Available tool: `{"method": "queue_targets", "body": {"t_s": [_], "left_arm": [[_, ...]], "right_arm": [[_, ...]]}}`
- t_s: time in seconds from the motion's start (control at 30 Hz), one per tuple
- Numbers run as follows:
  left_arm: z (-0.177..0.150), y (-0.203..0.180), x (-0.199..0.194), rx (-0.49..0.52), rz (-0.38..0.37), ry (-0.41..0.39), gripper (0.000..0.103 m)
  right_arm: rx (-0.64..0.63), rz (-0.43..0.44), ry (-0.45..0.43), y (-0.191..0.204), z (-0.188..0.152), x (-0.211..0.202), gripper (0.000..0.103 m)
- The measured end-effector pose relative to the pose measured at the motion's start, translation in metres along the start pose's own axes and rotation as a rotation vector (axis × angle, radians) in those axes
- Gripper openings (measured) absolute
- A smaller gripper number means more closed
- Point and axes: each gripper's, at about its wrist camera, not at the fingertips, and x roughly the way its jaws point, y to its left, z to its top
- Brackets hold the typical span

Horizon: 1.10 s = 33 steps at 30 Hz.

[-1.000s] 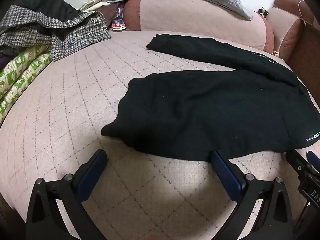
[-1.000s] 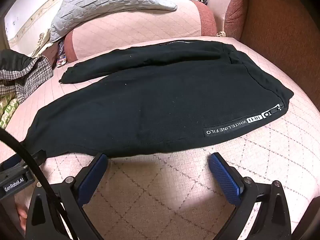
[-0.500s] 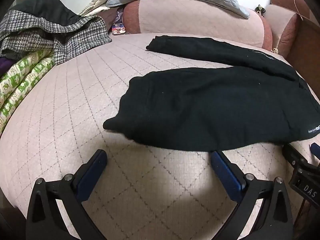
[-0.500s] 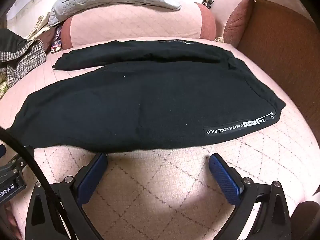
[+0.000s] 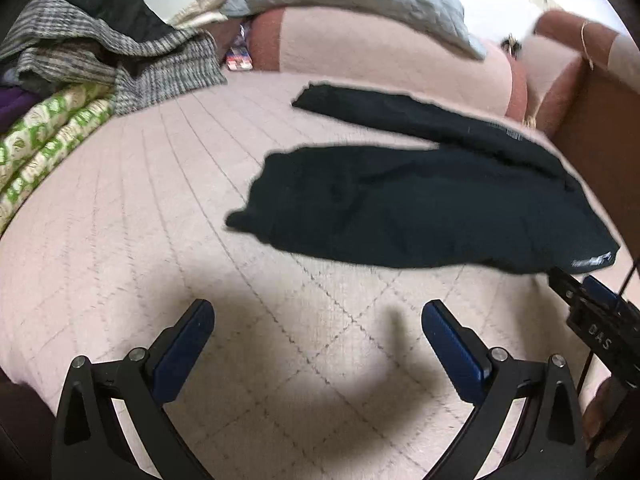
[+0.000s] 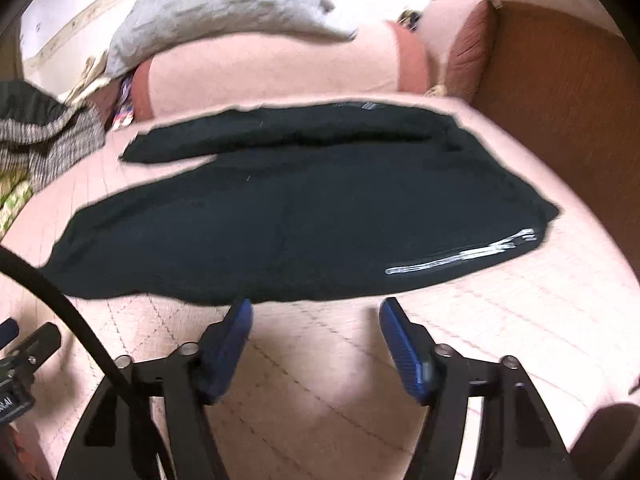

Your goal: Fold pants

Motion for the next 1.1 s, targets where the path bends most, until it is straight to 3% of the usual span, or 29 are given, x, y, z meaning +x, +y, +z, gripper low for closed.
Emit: {"method": "queue_targets", "body": {"t_s": [0.17, 0.3, 0.57, 0.73, 0.9, 1.1], "left_arm": [[0.008, -0.001, -0.025, -0.022, 0.015, -0.061, 0.103], [0.010, -0.009, -0.043, -0.016, 0.015, -0.093, 0.103], [0.012, -0.020, -0.055, -0.013, -0.033, -0.091, 0.103], [0.035, -0.031, -0.027, -0.011, -0.034, -0.002, 0.103], [0.051, -0.066, -0.003, -0.007, -0.067, 0.092, 0.103], [0.029, -0.113, -0.008, 0.069, -0.089, 0.101, 0.103]], "right_arm": [[0.011, -0.053, -0.209, -0.009, 0.018, -0.063, 0.070], [0.055, -0.016, -0.329, -0.016, 0.032, -0.108, 0.067], [0.124, 0.124, -0.432, -0.021, 0.048, -0.166, 0.065], [0.110, 0.220, -0.485, -0.013, 0.050, -0.196, 0.065], [0.076, 0.348, -0.486, 0.004, 0.050, -0.214, 0.067], [0.021, 0.434, -0.494, 0.029, 0.048, -0.220, 0.070]]}}
